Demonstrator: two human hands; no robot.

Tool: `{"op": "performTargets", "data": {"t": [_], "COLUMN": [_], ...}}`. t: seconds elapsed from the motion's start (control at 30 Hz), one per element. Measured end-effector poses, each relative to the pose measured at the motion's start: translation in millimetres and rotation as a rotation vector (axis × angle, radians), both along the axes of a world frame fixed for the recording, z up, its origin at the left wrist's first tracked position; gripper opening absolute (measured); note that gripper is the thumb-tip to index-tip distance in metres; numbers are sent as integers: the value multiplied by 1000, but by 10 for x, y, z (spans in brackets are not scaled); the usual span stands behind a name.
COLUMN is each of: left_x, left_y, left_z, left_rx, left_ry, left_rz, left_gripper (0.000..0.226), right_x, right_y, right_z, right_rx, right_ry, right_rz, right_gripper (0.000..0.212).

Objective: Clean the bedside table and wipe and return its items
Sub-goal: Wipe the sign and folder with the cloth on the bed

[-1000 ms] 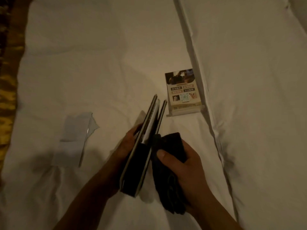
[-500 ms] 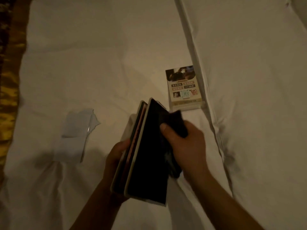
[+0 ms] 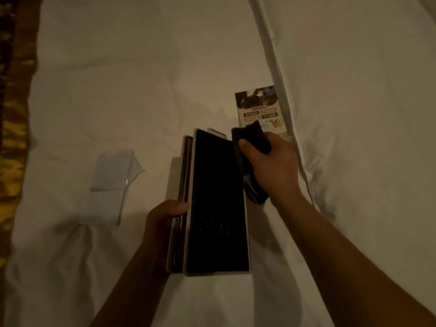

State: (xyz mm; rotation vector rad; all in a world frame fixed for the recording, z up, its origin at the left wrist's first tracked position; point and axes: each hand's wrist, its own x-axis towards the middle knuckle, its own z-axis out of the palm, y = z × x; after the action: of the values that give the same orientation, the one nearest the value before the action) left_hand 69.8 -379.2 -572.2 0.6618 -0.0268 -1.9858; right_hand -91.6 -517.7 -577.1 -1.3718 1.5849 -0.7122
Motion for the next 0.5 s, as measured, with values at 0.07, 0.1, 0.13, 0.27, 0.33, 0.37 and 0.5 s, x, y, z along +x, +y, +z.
{"op": "performTargets", "data": {"t": [0.07, 0.1, 0.13, 0.27, 0.33, 0.37, 0.5], "left_x": [-55, -91, -102, -52, -16, -6, -107], "left_y": [-51, -75, -79, -198, -269, -289, -259], "left_z": [18, 13, -37, -95, -144, -178, -191], "left_rx": [51, 91, 111, -3, -5, 9, 33], "left_ry": [-129, -196, -210, -59, -122, -149, -265], "left_rz": [46, 71, 109, 93, 145, 186, 347], "left_gripper": [50, 56, 60, 63, 64, 67, 54], "right_x": [5, -5, -30, -125, -147, -176, -280], "right_y": [36, 128, 244, 804, 979, 1007, 935], "right_z": [50, 103, 152, 382, 436, 425, 344], "right_rx": [141, 235, 292, 155, 8, -43, 81], "right_ry": [-110, -204, -253, -60, 65, 88, -252], "right_rz": [-43, -60, -47, 235, 354, 339, -206], "right_gripper": [13, 11, 11, 26, 27, 28, 17]}}
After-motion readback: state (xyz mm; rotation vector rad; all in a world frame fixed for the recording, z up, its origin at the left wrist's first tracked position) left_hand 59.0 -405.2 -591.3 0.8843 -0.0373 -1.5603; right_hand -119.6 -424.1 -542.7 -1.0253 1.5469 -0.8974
